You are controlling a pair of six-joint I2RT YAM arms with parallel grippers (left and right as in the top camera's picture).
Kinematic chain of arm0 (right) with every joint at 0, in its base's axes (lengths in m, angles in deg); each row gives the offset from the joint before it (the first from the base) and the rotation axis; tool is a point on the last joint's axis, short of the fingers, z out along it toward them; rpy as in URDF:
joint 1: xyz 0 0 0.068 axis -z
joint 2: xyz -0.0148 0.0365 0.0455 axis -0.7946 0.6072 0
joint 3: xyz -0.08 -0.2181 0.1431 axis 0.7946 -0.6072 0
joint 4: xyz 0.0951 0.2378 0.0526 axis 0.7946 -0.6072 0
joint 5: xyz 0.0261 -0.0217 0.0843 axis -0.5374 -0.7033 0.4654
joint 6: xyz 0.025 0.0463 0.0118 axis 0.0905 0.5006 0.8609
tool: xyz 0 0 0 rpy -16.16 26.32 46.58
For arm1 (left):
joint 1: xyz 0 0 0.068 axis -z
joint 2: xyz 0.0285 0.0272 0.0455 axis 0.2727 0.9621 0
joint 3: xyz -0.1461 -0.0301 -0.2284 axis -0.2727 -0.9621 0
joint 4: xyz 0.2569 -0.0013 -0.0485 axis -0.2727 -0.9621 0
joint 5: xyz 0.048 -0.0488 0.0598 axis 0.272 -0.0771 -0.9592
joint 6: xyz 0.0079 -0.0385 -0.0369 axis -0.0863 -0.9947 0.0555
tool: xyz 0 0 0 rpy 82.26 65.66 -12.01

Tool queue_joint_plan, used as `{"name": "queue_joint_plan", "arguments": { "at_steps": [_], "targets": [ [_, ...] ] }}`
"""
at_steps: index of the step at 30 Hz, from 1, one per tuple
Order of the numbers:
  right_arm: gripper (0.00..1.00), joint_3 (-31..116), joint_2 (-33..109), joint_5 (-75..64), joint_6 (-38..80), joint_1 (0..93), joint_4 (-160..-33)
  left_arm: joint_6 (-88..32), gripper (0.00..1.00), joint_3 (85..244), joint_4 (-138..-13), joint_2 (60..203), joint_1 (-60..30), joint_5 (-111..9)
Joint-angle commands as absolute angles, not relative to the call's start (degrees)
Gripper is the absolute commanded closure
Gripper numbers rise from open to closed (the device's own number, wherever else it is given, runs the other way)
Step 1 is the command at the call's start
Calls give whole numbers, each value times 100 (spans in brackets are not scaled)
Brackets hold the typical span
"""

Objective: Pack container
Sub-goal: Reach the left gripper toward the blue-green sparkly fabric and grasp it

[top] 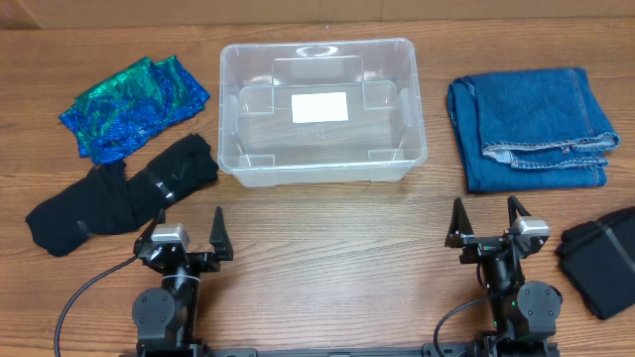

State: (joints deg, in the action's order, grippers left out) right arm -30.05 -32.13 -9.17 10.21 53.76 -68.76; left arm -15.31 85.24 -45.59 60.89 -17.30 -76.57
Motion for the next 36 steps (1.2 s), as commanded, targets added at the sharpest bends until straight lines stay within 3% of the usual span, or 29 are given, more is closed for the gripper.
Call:
{"name": "queue_joint_plan", "arguments": {
  "at_steps": [1,36],
  "targets": [
    [0,-3062,-3243,-949,1003,5413,-6859,-1442,0,8508,-4570,6023,-1708,-7723],
    [0,-3062,-3243,-949,1003,5413,-6859,-1422,0,8508,-4384,6023,-1715,-7994]
  ]
}}
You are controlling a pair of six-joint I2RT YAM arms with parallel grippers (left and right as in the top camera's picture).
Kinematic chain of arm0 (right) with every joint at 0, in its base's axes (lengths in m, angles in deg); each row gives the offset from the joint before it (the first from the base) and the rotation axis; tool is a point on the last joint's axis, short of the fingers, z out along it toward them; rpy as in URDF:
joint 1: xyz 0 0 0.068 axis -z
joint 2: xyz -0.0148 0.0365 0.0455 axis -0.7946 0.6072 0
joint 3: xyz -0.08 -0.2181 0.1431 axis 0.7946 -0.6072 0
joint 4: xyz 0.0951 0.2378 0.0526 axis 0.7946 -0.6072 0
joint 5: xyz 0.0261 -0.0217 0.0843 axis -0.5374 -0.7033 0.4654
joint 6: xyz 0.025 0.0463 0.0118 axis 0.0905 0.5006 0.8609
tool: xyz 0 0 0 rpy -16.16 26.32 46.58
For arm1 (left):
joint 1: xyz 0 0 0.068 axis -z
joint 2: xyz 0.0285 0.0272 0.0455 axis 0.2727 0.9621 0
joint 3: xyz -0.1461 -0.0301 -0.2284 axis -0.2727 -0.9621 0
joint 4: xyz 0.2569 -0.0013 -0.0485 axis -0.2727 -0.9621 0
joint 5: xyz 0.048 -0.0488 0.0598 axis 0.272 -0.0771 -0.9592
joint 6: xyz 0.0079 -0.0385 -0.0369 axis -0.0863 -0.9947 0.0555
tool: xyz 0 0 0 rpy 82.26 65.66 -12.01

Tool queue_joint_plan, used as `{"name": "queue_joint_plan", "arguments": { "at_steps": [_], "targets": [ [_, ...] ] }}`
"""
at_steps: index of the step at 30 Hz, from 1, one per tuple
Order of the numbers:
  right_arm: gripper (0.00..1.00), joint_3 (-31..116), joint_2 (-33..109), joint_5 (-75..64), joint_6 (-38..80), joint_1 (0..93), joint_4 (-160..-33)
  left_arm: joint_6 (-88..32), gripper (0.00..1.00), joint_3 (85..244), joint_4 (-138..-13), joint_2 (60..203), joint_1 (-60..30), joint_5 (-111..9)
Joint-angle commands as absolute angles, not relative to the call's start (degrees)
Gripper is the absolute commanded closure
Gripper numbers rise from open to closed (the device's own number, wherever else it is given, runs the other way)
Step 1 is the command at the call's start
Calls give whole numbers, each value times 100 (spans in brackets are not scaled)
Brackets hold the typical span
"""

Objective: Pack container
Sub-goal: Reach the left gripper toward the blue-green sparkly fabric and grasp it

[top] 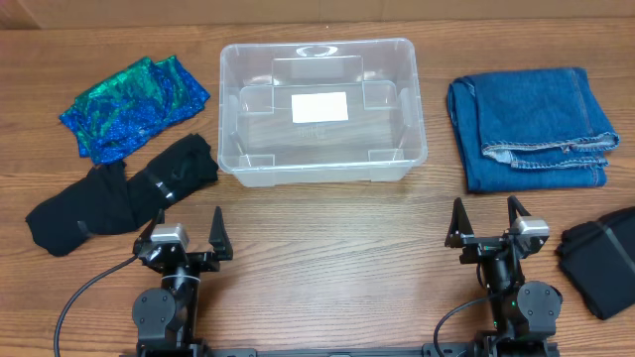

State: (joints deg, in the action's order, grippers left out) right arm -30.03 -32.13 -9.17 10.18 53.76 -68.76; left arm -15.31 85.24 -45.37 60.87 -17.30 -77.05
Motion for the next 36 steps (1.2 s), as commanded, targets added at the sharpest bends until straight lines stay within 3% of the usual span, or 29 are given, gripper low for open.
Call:
{"name": "queue_joint_plan", "arguments": {
  "at_steps": [1,8,12,18,22,27,36],
  "targets": [
    [0,-3062,-3243,-949,1003,5413,-6859,-1422,0,8508,-4353,6023,-1715,-7994],
    [0,-3062,-3243,-949,1003,5413,-6857,-1577,0,9188,-4248,6091,-1732,-7397],
    [0,-3062,-3243,-949,1003,5413,-6859,-1507,0,10270,-4607,7005,-1909,-7614],
    [0,-3062,-3243,-949,1003,5413,-6859,-1442,0,12652,-4996,10338,-2445,-6949],
    [0,-3062,-3243,-949,1003,5413,-6859,-1442,0,14856,-6476,12388,-2849,-6027],
    [0,-3062,-3243,-949,1003,5413,-6859,-871,0,17441,-8259,14556,-3122,-6171],
    [0,-3062,-3243,-949,1003,5413,-6859,1109,0,17769,-8119,16180,-3170,-6162]
  ]
}}
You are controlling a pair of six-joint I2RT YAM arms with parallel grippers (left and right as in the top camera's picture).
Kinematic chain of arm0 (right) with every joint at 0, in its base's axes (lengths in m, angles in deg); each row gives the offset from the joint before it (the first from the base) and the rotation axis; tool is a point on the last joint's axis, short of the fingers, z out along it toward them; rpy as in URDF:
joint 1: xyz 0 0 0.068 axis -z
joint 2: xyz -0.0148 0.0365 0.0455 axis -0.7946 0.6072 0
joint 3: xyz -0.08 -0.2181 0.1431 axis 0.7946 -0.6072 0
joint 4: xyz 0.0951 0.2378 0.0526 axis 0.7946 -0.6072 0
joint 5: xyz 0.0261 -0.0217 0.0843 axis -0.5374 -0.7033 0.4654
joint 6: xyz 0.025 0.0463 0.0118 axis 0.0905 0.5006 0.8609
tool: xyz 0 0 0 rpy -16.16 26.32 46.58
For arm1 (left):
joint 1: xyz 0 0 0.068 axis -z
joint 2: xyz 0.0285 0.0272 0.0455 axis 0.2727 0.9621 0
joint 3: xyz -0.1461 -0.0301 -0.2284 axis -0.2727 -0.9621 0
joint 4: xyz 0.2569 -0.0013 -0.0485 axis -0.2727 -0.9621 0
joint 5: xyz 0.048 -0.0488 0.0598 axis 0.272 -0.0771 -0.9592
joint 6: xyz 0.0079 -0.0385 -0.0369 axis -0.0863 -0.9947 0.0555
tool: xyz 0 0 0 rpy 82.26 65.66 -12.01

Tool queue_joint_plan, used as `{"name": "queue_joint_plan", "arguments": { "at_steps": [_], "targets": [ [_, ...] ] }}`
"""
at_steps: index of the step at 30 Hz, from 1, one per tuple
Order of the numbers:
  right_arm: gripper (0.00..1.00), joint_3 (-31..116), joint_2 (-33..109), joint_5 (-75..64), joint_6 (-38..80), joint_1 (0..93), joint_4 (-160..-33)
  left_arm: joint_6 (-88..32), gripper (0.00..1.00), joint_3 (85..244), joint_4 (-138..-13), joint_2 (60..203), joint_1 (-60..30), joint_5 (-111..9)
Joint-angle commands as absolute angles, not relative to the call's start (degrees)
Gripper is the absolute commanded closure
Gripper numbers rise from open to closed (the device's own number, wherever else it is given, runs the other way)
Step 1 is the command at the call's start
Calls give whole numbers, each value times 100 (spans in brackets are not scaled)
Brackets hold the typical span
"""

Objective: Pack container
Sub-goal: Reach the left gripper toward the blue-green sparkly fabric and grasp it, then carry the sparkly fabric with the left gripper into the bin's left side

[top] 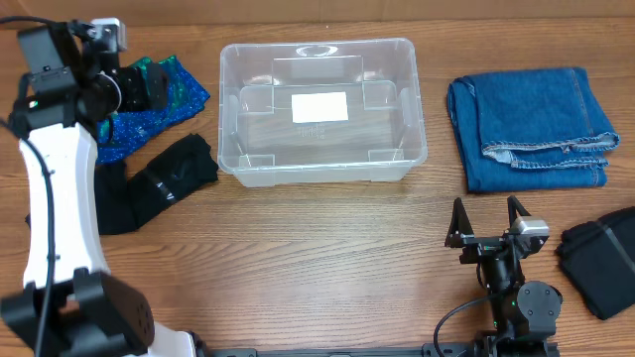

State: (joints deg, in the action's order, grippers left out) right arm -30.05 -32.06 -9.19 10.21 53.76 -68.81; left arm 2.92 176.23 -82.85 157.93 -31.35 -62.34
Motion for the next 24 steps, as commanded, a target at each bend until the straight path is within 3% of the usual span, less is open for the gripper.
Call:
{"name": "queue_joint_plan", "arguments": {
  "at_steps": [1,8,19,20,22,24],
  "targets": [
    [0,-3062,-3243,-949,1003,5413,-6859,1251,0,17767,-7971,16371,-3166,-6097],
    [0,-3062,-3243,-949,1005,5413,-6859,2641,0,17767,-7162,17715,-3100,-6278],
    [0,-3062,-3243,-949,1003,5413,-6859,4132,0,17769,-6493,18908,-2611,-8396],
    [0,-3062,-3243,-949,1003,5413,-6859,4130,5,17769,-6478,18939,-2600,-8451],
    [0,-3062,-3243,-949,1003,5413,-6859,4130,25,17767,-6419,18958,-2596,-8569],
    [0,-3062,-3243,-949,1003,5413,-6859,4127,57,17769,-6344,18956,-2591,-8763]
  ]
}}
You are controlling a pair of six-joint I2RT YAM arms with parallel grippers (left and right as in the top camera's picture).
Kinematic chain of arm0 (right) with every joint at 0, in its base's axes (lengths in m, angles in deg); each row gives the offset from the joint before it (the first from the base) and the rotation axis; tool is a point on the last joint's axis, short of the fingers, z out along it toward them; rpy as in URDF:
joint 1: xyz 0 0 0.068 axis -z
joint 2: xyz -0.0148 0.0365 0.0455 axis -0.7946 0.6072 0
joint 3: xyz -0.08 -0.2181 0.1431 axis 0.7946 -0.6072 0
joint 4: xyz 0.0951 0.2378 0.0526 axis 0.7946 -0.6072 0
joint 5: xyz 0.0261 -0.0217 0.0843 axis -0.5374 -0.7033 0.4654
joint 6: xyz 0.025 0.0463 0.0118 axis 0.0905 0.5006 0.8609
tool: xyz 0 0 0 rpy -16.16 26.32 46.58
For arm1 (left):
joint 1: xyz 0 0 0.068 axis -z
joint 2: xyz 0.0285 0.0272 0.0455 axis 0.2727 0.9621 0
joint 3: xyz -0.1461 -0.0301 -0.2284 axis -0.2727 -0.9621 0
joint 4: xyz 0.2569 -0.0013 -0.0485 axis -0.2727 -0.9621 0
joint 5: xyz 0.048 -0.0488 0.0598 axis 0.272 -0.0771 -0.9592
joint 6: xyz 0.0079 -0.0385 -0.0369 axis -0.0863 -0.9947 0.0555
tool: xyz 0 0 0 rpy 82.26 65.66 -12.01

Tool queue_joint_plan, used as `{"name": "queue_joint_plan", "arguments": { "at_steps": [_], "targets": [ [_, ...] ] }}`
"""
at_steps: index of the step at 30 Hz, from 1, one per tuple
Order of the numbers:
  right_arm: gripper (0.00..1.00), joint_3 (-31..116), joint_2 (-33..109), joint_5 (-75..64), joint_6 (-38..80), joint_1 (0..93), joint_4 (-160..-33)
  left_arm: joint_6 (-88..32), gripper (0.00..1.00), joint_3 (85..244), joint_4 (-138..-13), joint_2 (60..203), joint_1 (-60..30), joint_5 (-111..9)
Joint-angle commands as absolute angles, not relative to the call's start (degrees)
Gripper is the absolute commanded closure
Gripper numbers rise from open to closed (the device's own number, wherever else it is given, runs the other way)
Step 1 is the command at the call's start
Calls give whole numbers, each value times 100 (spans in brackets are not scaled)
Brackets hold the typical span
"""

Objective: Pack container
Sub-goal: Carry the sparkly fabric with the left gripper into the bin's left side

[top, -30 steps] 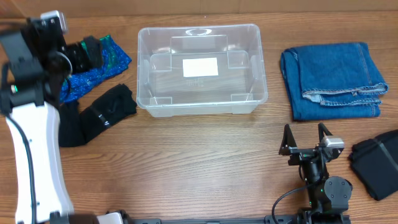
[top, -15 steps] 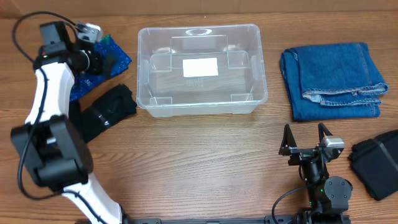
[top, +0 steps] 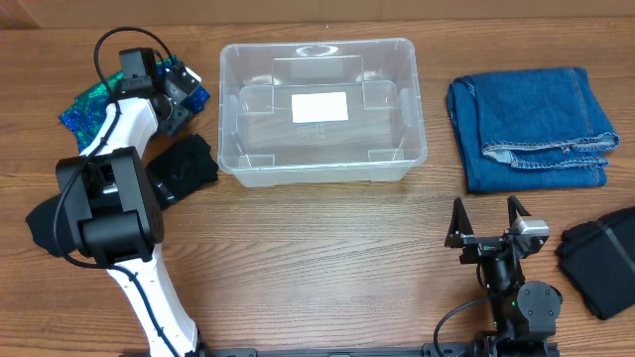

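A clear plastic container (top: 319, 171) stands at the back middle of the table with nothing in it but a white label. A shiny blue-green cloth (top: 83, 107) lies at the back left. My left gripper (top: 177, 96) is down on the right end of that cloth, and its fingers look spread. A black garment (top: 185, 165) lies just in front of it, partly hidden by the left arm. My right gripper (top: 486, 212) rests open near the front edge, with nothing between its fingers.
Folded blue jeans (top: 531, 127) lie at the back right. A second black garment (top: 601, 262) sits at the front right edge, next to the right arm's base. The left arm's white links (top: 109, 213) stretch over the left side of the table.
My left gripper has moved right and down, from above the cloth's left half to its right end near the container. The arm now covers more of the black garment. The right arm has not moved.
Both arms stood parked at the front edge with open grippers, and nothing changed at the second moment. Then the left arm was raised over the back left, above the blue-green cloth. Now its gripper sits low on that cloth's right end.
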State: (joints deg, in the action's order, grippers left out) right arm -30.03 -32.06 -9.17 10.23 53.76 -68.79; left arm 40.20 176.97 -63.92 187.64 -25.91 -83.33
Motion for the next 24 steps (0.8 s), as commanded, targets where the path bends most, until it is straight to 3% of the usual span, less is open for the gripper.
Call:
{"name": "queue_joint_plan", "arguments": {
  "at_steps": [1,2,6,11,18,24],
  "targets": [
    [0,-3062,-3243,-949,1003,5413,-6859,4127,83,17769,-6351,18956,-2585,-8851],
    [0,-3062,-3243,-949,1003,5413,-6859,4071,96,17769,-6344,18956,-2585,-8857],
    [0,-3062,-3243,-949,1003,5413,-6859,2949,96,18084,-6403,18941,-2587,-9240],
    [0,-3062,-3243,-949,1003,5413,-6859,1564,96,19915,-7988,18788,-2591,-8956],
    [0,-3062,-3243,-949,1003,5413,-6859,1826,96,23288,-10460,18751,-2464,-7570],
    [0,-3062,-3243,-949,1003,5413,-6859,3059,96,24604,-11162,18718,-1409,-7727]
  ]
}}
